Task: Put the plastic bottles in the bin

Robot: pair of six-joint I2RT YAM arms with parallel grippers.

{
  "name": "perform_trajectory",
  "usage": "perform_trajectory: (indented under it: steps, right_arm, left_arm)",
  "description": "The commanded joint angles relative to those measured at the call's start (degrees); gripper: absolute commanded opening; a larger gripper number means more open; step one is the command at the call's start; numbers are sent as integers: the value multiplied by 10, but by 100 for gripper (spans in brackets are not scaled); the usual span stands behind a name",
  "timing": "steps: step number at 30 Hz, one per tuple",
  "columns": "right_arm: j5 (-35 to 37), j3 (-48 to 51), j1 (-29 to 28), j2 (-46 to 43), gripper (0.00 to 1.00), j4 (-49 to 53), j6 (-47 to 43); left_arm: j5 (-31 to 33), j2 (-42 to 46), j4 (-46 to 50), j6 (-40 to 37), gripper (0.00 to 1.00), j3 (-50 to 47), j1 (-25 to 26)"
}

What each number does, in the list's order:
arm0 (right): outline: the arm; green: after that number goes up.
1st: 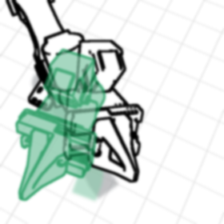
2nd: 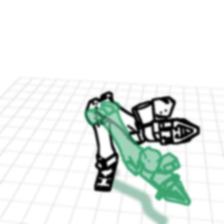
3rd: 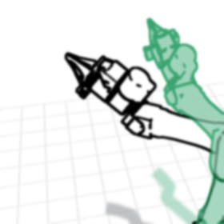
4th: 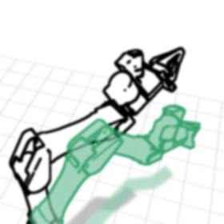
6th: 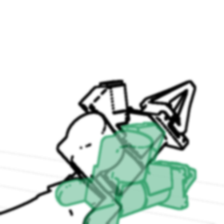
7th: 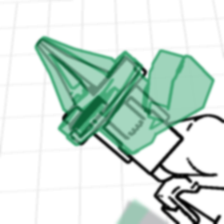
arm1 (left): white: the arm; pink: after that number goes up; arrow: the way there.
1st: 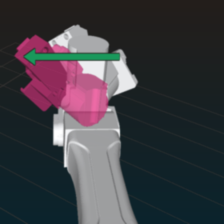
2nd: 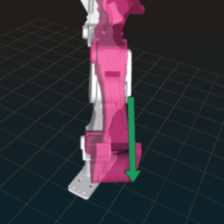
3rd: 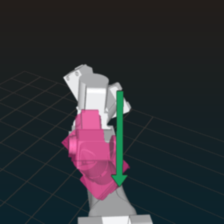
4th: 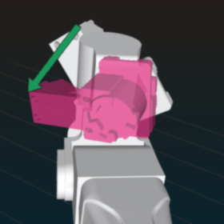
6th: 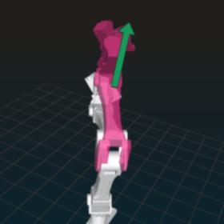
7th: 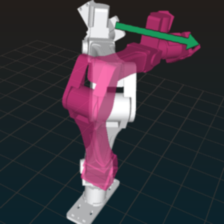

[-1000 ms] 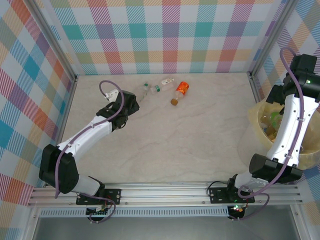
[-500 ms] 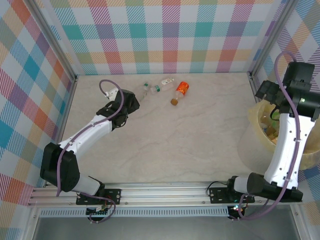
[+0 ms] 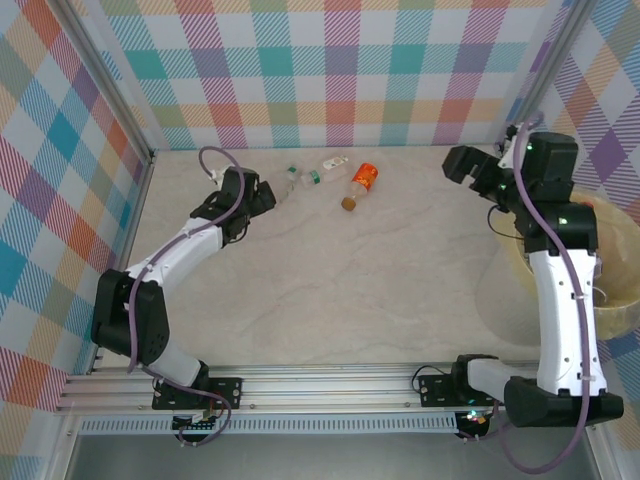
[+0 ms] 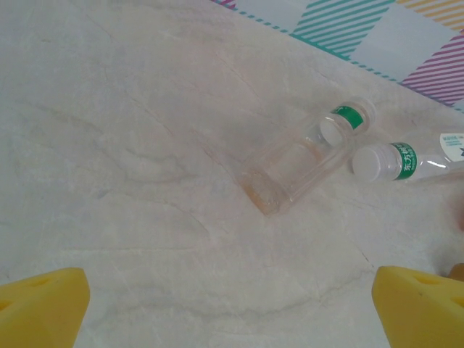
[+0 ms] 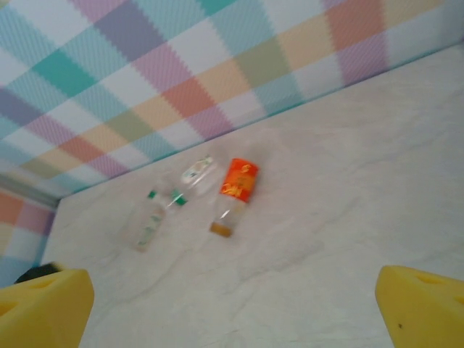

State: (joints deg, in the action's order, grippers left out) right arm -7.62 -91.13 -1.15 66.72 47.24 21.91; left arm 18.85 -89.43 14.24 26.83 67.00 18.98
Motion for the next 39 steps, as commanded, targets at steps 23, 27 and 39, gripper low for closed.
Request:
perform_trajectory:
  steps: [23,27,39]
  right_arm:
    - [32,38,-84,7,100,-69,0]
    - [37,38,-83,7,100,-63,-5]
    - [35,39,-84,5,100,-58,-5]
  left_arm:
    - [-184,-346,89,-424,100,345,-55]
    - [-176,-391,106,-433,100,394,-55]
    - [-166,-457,122,-444,86,431,-55]
